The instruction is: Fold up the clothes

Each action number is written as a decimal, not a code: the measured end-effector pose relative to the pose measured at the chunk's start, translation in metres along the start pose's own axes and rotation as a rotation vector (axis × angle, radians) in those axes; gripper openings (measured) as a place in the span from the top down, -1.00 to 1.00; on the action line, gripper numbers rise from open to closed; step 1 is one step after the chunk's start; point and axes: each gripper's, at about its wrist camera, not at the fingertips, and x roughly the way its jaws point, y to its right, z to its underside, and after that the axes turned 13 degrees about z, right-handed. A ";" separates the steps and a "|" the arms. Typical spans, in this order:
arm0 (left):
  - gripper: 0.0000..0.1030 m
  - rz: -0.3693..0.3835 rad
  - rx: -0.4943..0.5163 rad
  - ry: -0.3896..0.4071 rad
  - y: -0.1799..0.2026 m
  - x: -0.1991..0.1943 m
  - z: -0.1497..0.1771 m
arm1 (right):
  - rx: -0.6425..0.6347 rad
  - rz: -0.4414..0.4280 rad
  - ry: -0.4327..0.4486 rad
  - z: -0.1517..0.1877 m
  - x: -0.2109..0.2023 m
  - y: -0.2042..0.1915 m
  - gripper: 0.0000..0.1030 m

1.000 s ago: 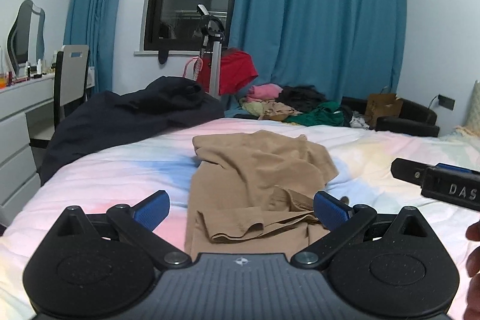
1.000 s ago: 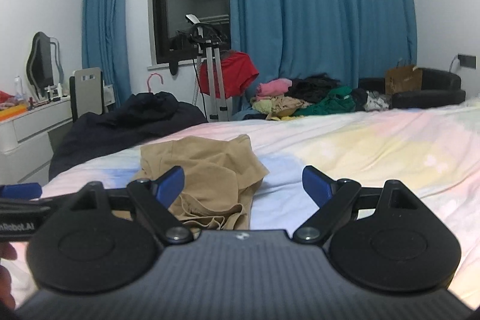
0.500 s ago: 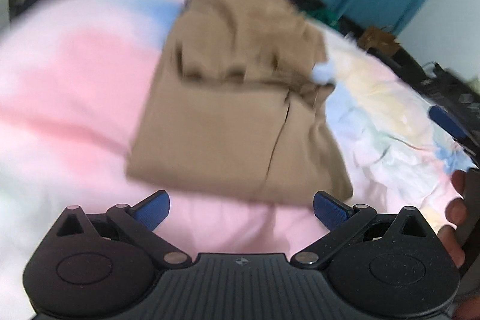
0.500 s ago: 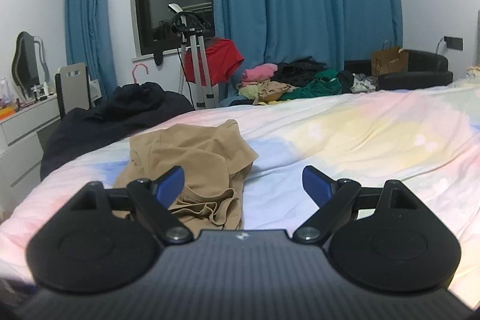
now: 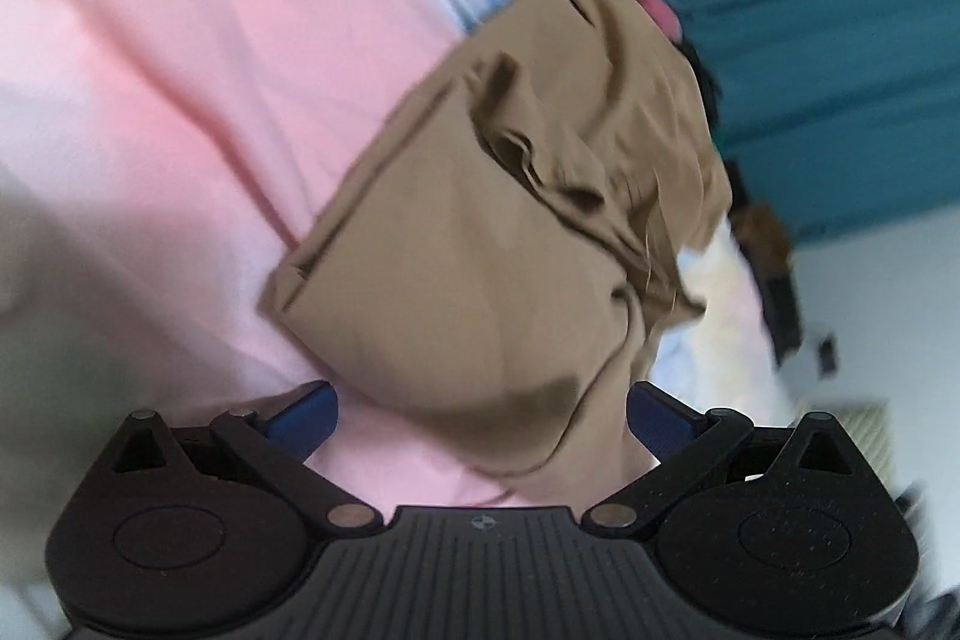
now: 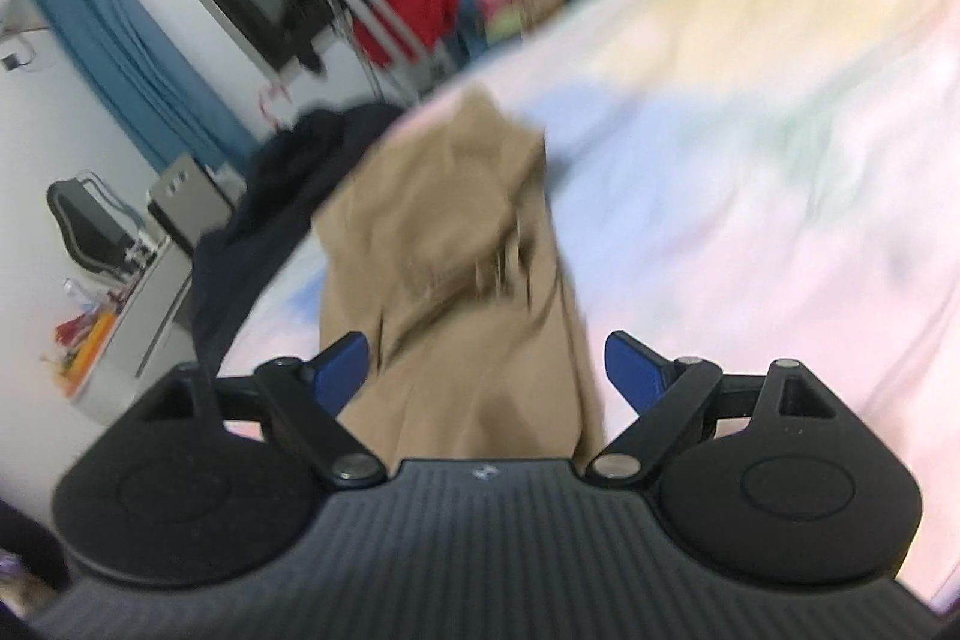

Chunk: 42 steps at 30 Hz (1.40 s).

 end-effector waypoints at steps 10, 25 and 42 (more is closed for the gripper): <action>-0.28 0.048 -0.036 0.054 -0.005 -0.001 -0.008 | -0.031 0.051 -0.072 0.031 0.024 -0.013 -0.69; 0.68 0.020 0.042 0.095 0.005 -0.012 -0.002 | 0.194 -0.133 -0.154 0.020 0.013 0.011 -0.73; 0.83 0.106 0.011 0.079 0.004 -0.003 0.002 | 0.513 -0.207 -0.337 0.052 0.050 0.041 -0.67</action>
